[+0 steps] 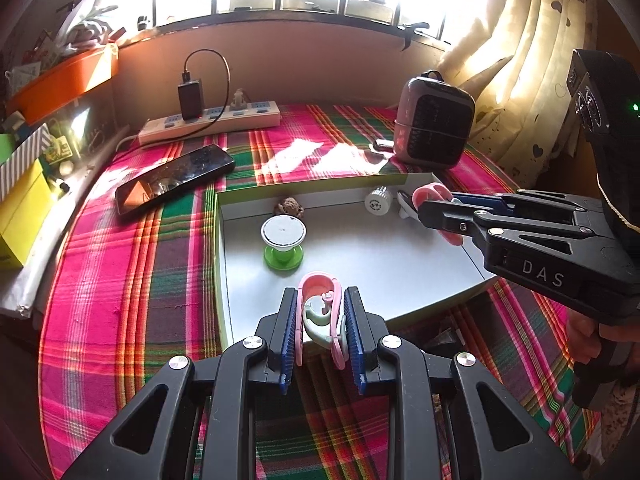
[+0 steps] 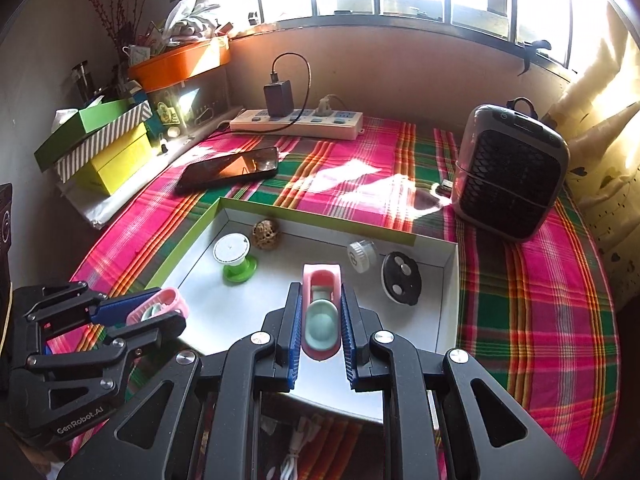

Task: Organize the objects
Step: 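Lift and carry the pink clip and pink case over the white box, then lower the pink case and open the right gripper while the left releases the clip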

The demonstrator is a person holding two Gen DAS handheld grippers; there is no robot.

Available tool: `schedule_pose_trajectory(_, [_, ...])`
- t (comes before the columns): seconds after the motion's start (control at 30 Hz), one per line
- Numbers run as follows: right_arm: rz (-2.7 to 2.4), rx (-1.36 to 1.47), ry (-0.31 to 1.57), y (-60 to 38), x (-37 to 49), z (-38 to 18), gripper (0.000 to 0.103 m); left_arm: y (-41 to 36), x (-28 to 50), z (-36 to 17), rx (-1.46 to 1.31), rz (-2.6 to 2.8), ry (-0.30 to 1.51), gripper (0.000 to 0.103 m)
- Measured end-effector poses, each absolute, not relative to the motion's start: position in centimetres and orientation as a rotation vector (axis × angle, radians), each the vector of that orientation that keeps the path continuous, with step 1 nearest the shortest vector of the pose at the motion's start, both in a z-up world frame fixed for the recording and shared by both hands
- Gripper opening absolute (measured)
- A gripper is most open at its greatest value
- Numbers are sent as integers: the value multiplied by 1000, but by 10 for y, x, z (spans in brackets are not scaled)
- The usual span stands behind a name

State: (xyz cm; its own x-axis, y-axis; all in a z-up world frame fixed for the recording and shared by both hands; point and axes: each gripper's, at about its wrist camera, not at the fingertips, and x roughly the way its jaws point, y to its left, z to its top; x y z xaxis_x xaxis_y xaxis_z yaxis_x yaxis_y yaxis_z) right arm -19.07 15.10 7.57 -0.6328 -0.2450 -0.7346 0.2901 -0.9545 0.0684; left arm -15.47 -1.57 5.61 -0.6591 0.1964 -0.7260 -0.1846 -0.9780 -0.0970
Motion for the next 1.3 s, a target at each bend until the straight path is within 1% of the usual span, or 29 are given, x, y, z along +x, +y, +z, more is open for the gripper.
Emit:
schedule_pose_trajectory(0.57, [-2529,1279,82,131,-251,44,18,-33,-195,29,-1292,2702,-85,21])
schedule_pose_trajectory(1.03, [-2513,1324,152,119,-266,30,18,-28,-204,22,-1306,2701,-52,21])
schedule_pose_trajectory(1.13, [-2512,1336,163,119,-267,29,18,-25,-204,21,-1299,2720,-7,21])
schedule_pose_trajectory(1.3, [-2509,1353,173,118,-269,26,18,-25,-205,20,-1301,2716,-12,21])
